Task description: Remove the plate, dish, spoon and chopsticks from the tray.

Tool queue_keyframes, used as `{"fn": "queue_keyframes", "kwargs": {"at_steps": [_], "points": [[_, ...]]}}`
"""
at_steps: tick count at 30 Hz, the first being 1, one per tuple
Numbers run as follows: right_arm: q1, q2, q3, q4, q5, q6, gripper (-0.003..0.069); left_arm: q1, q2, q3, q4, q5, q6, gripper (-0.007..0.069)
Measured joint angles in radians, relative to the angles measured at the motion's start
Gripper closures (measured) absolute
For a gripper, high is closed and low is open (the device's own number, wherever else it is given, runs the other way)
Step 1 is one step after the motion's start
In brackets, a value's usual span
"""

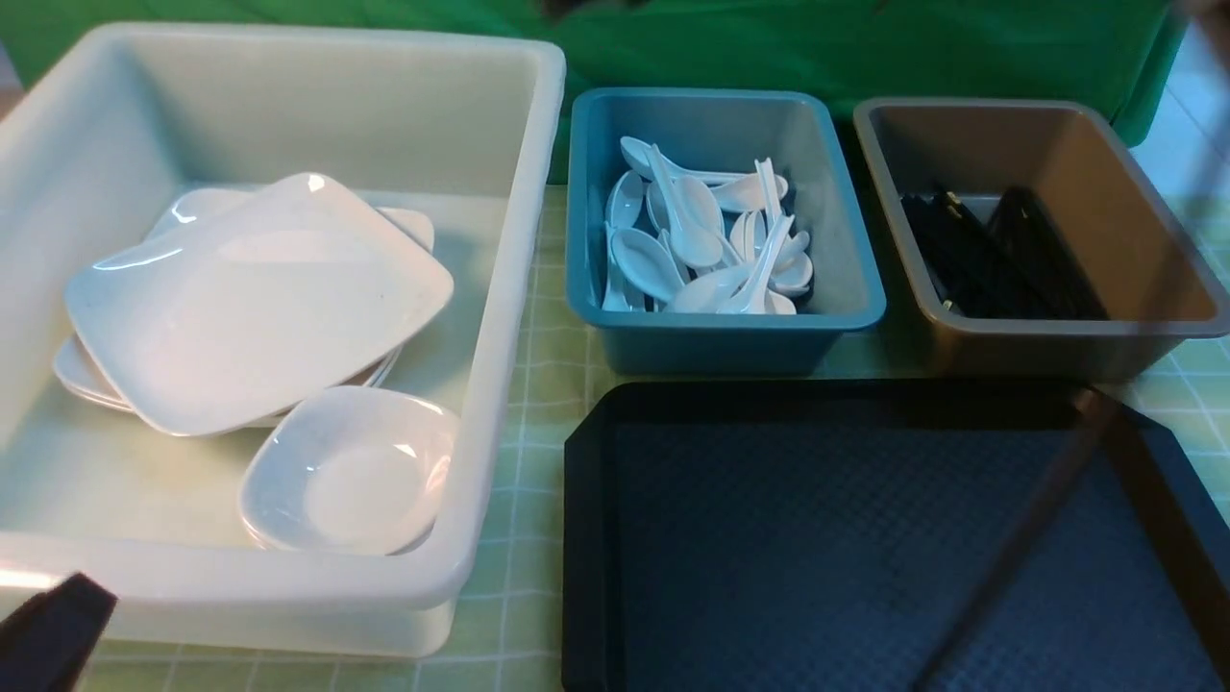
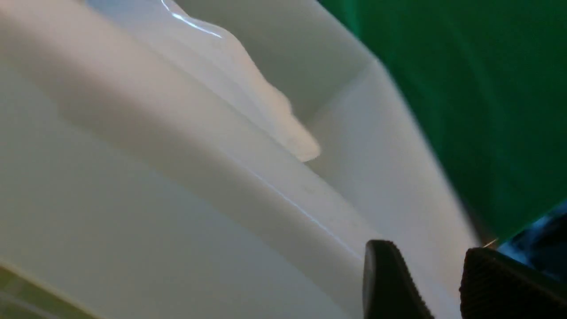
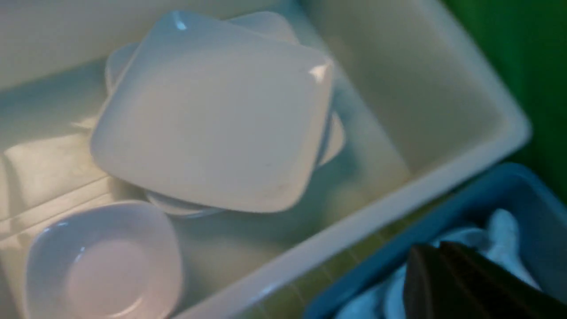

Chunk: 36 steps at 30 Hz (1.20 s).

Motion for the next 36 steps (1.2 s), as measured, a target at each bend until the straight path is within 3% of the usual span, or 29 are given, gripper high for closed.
{"fn": "queue_keyframes", "kwargs": {"at_steps": [3, 11, 15, 19, 22, 24, 31, 36], "points": [[-0.003, -0.112, 0.049, -0.049, 0.006, 0.045, 0.0650, 0.000, 0.000, 0.000, -0.117, -0.036, -0.033, 0.0396], [-0.004, -0.446, 0.406, -0.063, 0.011, 0.063, 0.0644, 0.000, 0.000, -0.003, -0.190, -0.164, -0.130, 0.0396], [-0.004, -0.612, 0.638, -0.070, 0.014, 0.063, 0.0643, 0.000, -0.001, -0.083, -0.167, -0.149, -0.145, 0.0414], [-0.004, -0.776, 0.871, -0.075, -0.007, 0.063, 0.0640, 0.000, 0.077, -0.258, -0.024, -0.090, -0.147, 0.0524], [-0.004, -0.880, 1.048, -0.077, -0.056, 0.063, 0.0639, 0.000, 0.303, -0.499, 0.188, 0.116, -0.143, 0.0623], [-0.004, -0.930, 1.137, -0.077, -0.070, 0.063, 0.0636, 0.000, 0.486, -0.660, 0.298, 0.285, -0.114, 0.0636], [-0.004, -1.057, 1.304, -0.080, -0.095, 0.063, 0.0624, -0.004, 1.033, -1.073, 0.418, 0.771, 0.127, 0.0636], [-0.004, -1.091, 1.357, -0.088, -0.100, 0.063, 0.0618, -0.005, 1.293, -1.239, 0.535, 0.889, 0.123, 0.0635]]}}
